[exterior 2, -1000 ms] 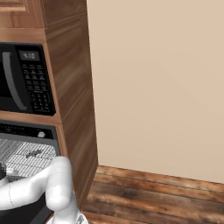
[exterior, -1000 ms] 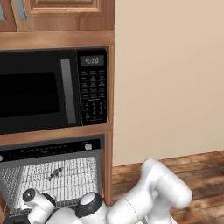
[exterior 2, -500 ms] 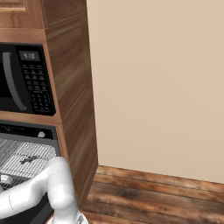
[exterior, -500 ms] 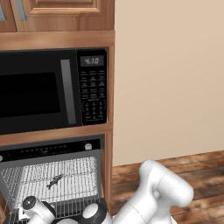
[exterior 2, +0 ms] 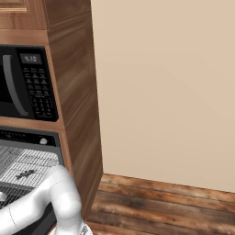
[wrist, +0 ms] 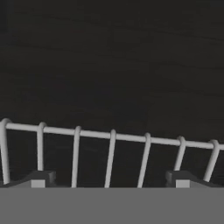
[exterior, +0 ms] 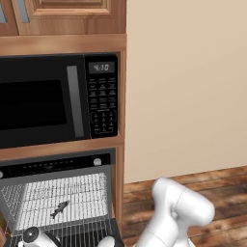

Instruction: Take the fish from the oven and place it on the plate on the counter.

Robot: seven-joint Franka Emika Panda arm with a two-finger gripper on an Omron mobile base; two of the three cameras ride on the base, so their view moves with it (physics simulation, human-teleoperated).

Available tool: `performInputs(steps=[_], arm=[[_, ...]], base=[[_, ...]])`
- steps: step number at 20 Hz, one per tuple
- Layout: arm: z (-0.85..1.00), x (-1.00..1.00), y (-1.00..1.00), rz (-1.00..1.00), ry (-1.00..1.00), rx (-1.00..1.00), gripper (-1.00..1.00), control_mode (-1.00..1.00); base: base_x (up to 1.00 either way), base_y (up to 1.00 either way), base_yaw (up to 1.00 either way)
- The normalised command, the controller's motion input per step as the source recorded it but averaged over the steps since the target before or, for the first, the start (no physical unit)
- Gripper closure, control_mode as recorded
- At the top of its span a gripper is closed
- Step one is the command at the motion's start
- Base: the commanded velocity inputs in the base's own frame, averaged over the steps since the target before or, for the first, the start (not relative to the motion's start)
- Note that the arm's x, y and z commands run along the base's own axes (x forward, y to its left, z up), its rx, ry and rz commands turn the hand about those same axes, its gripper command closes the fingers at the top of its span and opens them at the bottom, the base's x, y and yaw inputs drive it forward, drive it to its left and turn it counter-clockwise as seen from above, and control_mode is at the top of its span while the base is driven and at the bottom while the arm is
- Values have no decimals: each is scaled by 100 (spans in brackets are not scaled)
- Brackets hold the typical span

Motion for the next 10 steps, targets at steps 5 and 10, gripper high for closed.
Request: performInputs(steps=[5,10], arm=[[-72,-100,-3,4,0,0,-100,-100],[-70,-100,-5,5,2,0,-100,-100]], base=[[0,0,0],[0,0,0]])
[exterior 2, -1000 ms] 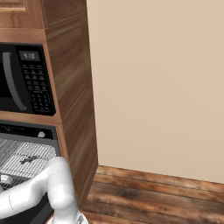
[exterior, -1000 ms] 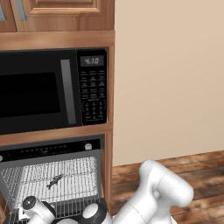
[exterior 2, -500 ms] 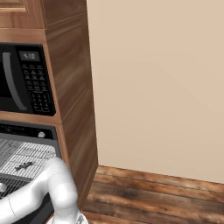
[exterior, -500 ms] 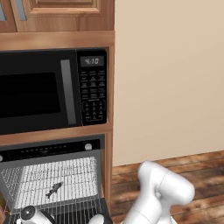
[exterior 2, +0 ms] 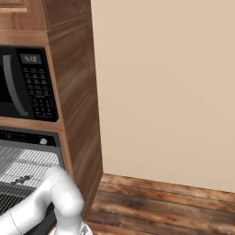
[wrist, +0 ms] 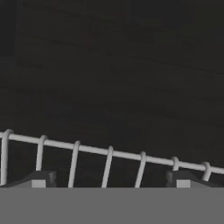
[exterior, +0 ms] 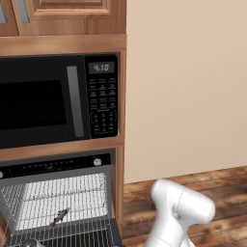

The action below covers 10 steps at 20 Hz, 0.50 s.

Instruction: Take the fish from the oven and place it on the plate on the counter.

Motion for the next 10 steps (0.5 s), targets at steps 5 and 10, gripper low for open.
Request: performInputs(steps=[5,10], arm=[[-63,-100,-5,5,3,0,-100,-100],[-35,-100,-6,3,0,0,-100,-100]], base=[[0,0,0],[0,0,0]])
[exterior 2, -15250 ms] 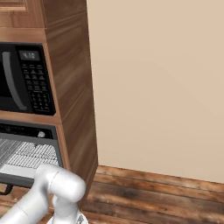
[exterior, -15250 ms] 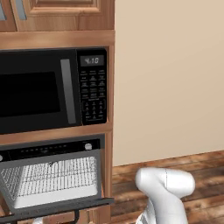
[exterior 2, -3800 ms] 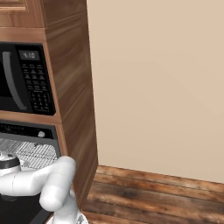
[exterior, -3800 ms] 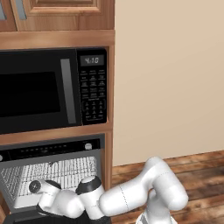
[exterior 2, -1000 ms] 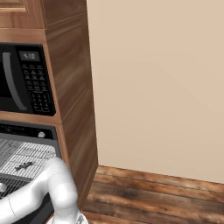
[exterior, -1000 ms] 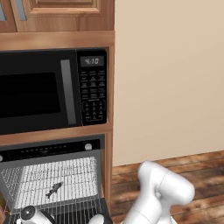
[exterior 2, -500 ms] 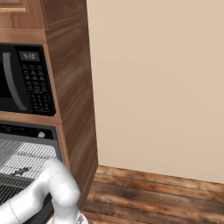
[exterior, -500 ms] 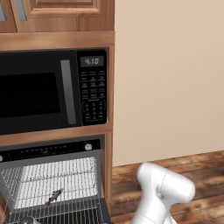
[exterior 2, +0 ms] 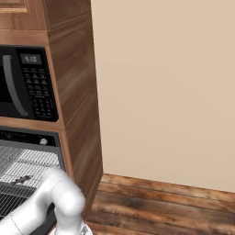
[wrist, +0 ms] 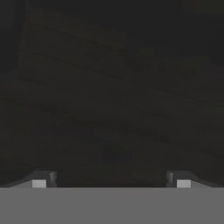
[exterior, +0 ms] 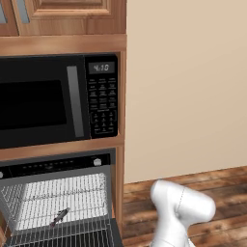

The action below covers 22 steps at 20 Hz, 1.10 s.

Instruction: Take the fish from the oven and place it on the plate on the counter.

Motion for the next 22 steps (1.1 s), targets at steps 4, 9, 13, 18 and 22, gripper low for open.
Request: performInputs(steps=[4,9,13,18,22], arm=[[61,-63,-16,-1,-23,9,-100,-100],[97,-21,-9,-9,-17,11,-100,-100],[99,0,-19,-23,0,14,-100,-100],[100,6,-16,-27,4,17,-100,-100],[99,33,-35,-27,17,21,-100,-100]], base=[[0,0,0],[0,0,0],[0,0,0],[0,0,0],[0,0,0]])
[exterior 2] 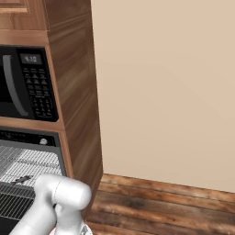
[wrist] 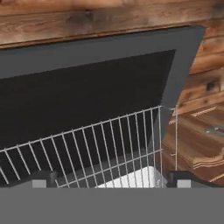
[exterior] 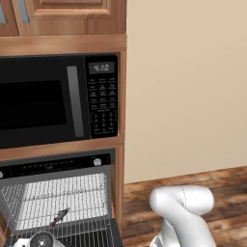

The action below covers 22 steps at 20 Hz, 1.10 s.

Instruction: Take the fish from the oven and place it on the plate on the counter.

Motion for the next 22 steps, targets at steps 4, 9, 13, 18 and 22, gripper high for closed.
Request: performInputs(steps=[4,9,13,18,22], arm=[[74,74,-59,-27,25,23,-100,-100],[24,72,-58,-29,17,24,-100,-100],[0,14,-45,-43,12,20,-100,-100],[6,-6,-13,-50,8,17,-100,-100],[20,-6,0,-44,4,2,-100,-100]], base=[[0,0,0],[0,0,0],[0,0,0],[0,0,0],[0,0,0]])
